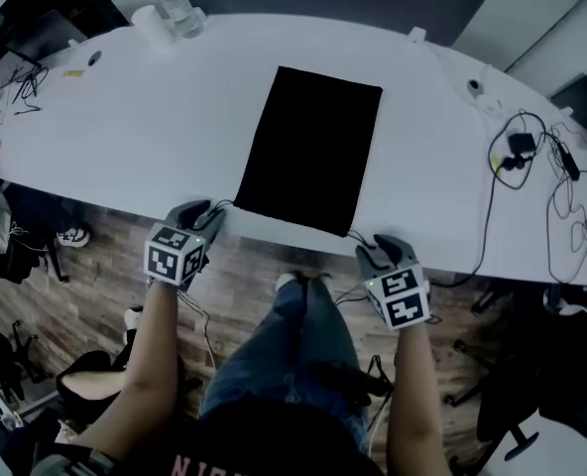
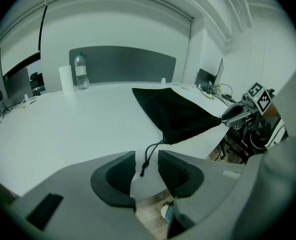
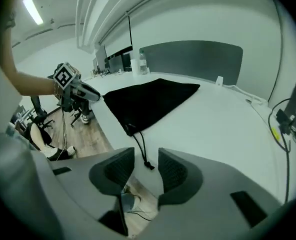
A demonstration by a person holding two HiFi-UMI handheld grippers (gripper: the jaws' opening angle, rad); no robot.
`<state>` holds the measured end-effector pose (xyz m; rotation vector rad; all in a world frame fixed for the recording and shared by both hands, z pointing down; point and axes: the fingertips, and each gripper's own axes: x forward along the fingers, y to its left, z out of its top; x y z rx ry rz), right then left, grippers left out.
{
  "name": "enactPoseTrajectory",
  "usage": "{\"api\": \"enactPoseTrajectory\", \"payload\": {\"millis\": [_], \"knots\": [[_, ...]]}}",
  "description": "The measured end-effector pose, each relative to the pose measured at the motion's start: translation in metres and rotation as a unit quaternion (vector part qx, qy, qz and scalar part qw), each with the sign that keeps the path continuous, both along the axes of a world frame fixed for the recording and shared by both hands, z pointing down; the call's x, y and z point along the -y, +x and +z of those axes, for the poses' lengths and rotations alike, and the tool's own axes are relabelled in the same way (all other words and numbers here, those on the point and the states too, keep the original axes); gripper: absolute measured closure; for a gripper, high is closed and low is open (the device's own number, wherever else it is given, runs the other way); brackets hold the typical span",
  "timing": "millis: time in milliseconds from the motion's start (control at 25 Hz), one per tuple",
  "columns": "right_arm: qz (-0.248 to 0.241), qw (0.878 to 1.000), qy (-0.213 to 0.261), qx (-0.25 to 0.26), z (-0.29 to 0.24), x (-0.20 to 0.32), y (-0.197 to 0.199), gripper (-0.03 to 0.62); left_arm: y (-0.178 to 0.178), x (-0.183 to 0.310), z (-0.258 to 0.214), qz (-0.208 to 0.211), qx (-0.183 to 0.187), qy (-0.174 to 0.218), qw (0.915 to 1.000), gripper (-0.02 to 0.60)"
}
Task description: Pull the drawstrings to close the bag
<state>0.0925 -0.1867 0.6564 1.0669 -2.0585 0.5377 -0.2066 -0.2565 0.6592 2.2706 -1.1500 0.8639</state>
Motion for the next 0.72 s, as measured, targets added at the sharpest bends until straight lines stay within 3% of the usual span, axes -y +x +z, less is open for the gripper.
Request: {"api": "enactPoseTrajectory", "payload": {"millis": [320, 360, 440, 720], "knots": [[0.013, 1.000, 0.012, -0.006, 0.0007, -0.0029, 0.0043, 0.467, -0.0008, 0.0013, 0.0024, -0.019, 0.020, -0.004, 0.9996, 0.469], [0.013, 1.000, 0.012, -0.010, 0.0005, -0.0033, 0.0055, 0.482, -0.0012, 0.0017, 0.0023, -0.022, 0.022, -0.005, 0.9995, 0.496], [0.011, 0.999, 0.017, -0.024, 0.0002, -0.0040, 0.0083, 0.575, -0.0013, 0.0025, 0.0020, -0.026, 0.027, -0.006, 0.9993, 0.547], [-0.001, 0.999, 0.011, -0.049, -0.0024, -0.0007, 0.0078, 0.588, 0.0021, 0.0025, 0.0007, -0.017, 0.045, -0.008, 0.9988, 0.563]]}}
